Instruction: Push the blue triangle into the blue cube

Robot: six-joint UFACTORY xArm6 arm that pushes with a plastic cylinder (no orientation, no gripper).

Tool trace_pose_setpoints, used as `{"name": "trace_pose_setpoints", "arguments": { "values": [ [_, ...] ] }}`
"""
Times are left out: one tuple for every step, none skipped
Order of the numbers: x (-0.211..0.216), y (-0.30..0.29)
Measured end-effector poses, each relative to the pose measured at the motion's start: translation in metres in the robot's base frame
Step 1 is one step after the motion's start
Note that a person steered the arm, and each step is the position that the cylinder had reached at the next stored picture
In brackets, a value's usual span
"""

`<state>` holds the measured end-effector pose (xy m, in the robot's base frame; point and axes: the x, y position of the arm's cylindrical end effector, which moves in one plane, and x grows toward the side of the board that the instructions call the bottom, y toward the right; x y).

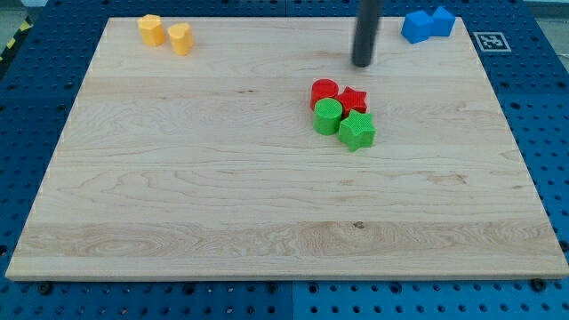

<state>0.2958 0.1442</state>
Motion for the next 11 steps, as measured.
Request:
{"name": "trace_pose_setpoints", "arguments": {
  "values": [
    [-0.001, 0.08],
    [0.0, 0.149],
    [-0.013, 0.2],
    [-0.029, 0.201],
    [-0.103, 0.193],
    [-0.104, 0.191],
    [-0.103, 0.145],
    [-0.103, 0.1],
    [-0.103, 0.1],
    [-0.103, 0.099],
    [-0.103, 0.093]
  ]
}}
